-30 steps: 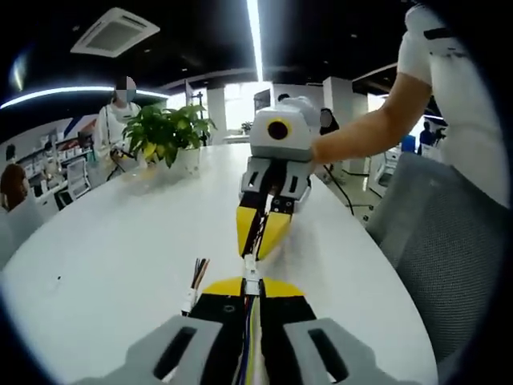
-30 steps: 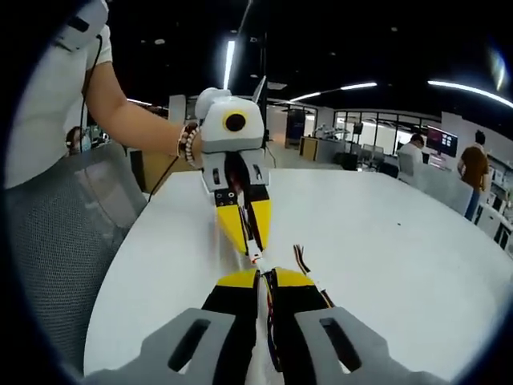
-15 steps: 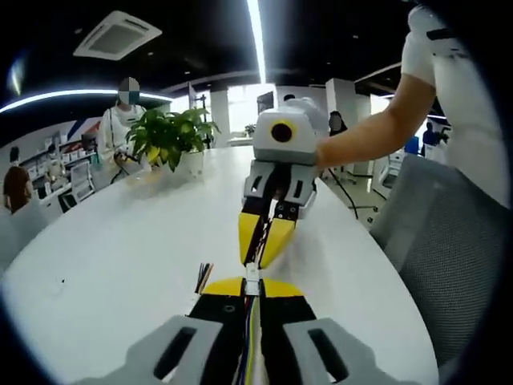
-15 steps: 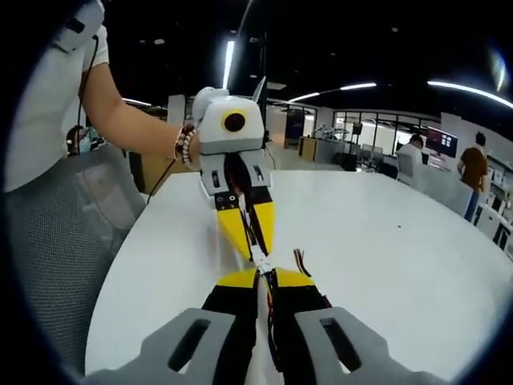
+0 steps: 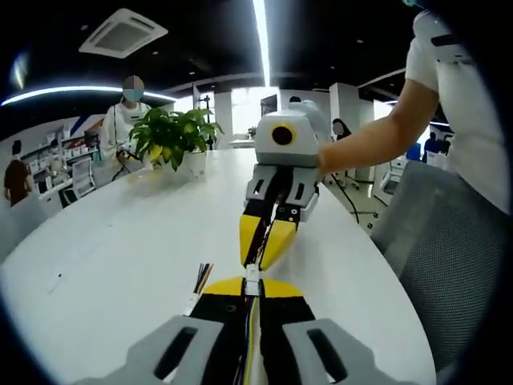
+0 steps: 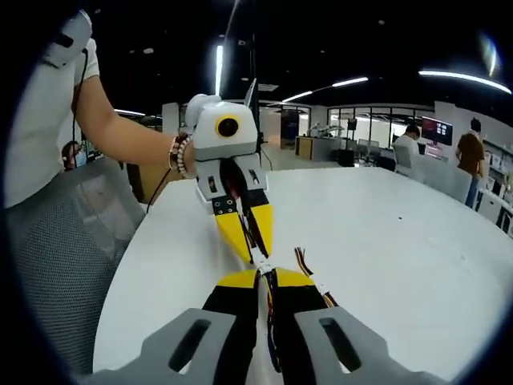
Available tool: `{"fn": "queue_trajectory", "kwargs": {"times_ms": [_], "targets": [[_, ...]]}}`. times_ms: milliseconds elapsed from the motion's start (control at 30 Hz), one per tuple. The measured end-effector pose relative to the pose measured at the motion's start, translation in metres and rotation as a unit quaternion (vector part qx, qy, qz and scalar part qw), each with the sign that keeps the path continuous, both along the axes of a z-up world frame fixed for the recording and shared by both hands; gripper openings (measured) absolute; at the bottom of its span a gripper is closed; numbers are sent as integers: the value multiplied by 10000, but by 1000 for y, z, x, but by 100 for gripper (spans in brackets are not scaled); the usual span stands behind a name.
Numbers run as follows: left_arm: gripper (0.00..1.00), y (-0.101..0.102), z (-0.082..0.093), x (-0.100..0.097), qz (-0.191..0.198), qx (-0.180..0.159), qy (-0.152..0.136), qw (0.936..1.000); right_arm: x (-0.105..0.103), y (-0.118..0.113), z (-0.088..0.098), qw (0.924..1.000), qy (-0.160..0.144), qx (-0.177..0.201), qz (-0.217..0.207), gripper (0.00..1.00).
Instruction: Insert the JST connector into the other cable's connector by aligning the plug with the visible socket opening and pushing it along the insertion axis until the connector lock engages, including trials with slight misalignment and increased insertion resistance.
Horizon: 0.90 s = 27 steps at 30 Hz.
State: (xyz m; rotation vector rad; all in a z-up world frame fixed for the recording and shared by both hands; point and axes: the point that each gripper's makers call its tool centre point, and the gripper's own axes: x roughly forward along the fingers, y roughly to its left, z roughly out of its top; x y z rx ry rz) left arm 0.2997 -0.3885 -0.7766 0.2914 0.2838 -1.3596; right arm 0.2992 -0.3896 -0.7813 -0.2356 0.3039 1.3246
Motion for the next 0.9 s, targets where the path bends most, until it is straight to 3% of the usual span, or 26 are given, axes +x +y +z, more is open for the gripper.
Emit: {"fn": "queue_trajectory", "kwargs": {"times_ms": [500, 533, 567, 600, 633, 767, 900], "targets": [[0, -4, -14, 0, -32, 144, 118, 9998, 0, -3, -13, 9999, 126, -87, -28, 2], [0, -11, -8, -2, -86, -109, 174, 9998, -5, 4, -7, 9994, 270, 211, 68, 2], [0, -14, -8, -6, -244, 3, 135, 9996, -10, 11, -2, 9988, 258, 332, 259, 1], [0, -12, -12, -1, -187, 232, -196, 9994, 1, 1, -13, 9999, -81, -142, 43, 2], [0, -10, -18, -4, -187, 410, -75, 9990, -1, 4, -18, 9987, -302, -322, 266, 2], [0, -8, -17, -2, -166, 337, -10, 9993, 2, 4, -17, 9996, -136, -181, 168, 2], [0, -7, -20, -2, -211, 387, -2, 9990, 2, 5, -20, 9995, -160, -219, 179, 2]]}}
